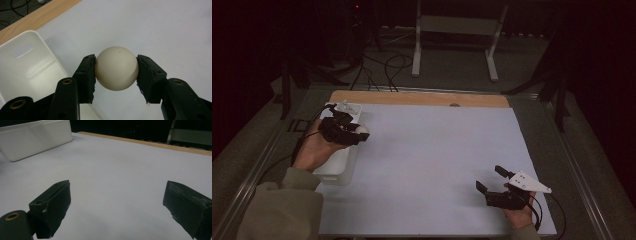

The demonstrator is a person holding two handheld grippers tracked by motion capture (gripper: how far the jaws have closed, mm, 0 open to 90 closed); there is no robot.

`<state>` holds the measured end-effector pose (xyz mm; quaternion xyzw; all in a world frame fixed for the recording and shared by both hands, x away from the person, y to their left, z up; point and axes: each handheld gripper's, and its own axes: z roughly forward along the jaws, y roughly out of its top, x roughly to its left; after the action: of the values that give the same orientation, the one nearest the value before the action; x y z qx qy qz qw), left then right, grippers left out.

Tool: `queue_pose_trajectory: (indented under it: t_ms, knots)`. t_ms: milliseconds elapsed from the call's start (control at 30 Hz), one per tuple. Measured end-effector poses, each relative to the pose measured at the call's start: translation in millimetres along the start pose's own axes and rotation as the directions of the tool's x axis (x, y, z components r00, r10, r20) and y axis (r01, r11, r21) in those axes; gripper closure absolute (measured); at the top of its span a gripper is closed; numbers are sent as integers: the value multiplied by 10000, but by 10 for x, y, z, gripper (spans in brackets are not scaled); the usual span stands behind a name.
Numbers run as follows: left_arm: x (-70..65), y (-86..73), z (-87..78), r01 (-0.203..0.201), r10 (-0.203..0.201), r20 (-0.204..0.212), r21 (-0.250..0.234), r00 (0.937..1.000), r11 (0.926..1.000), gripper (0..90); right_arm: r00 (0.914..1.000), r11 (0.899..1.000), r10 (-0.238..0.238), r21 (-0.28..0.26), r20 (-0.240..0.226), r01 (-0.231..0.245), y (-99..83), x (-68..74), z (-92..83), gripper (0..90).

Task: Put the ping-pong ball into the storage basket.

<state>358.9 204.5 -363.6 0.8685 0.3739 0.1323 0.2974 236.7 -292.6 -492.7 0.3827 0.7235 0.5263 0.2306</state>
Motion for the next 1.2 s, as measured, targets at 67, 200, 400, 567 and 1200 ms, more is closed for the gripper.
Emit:
queue_pose_trajectory:
  t_ms: [67, 200, 400, 567, 1200]
  knots:
    - [12, -12, -9, 46, -46, -29, -23, 10000, 10000, 516, 10000, 10000, -12, 2, -2, 12, 0, 0, 2, 72]
    - [39, -35, -35, 99, -99, -119, 10, 9999, 10000, 516, 10000, 10000, -18, 10, 2, 18, 2, 2, 1, 72]
    - [96, -73, -75, 241, -240, -255, 29, 9994, 9997, 516, 10000, 10000, -29, -2, -4, 29, 0, 2, 2, 72]
    - [133, -109, -95, 349, -346, -373, 85, 9987, 9994, 516, 10000, 10000, -29, -3, -6, 29, 0, 2, 1, 72]
    - [247, -182, -110, 920, -890, -1004, 263, 9910, 9954, 516, 10000, 10000, -24, 23, -4, 24, -2, 7, 7, 72]
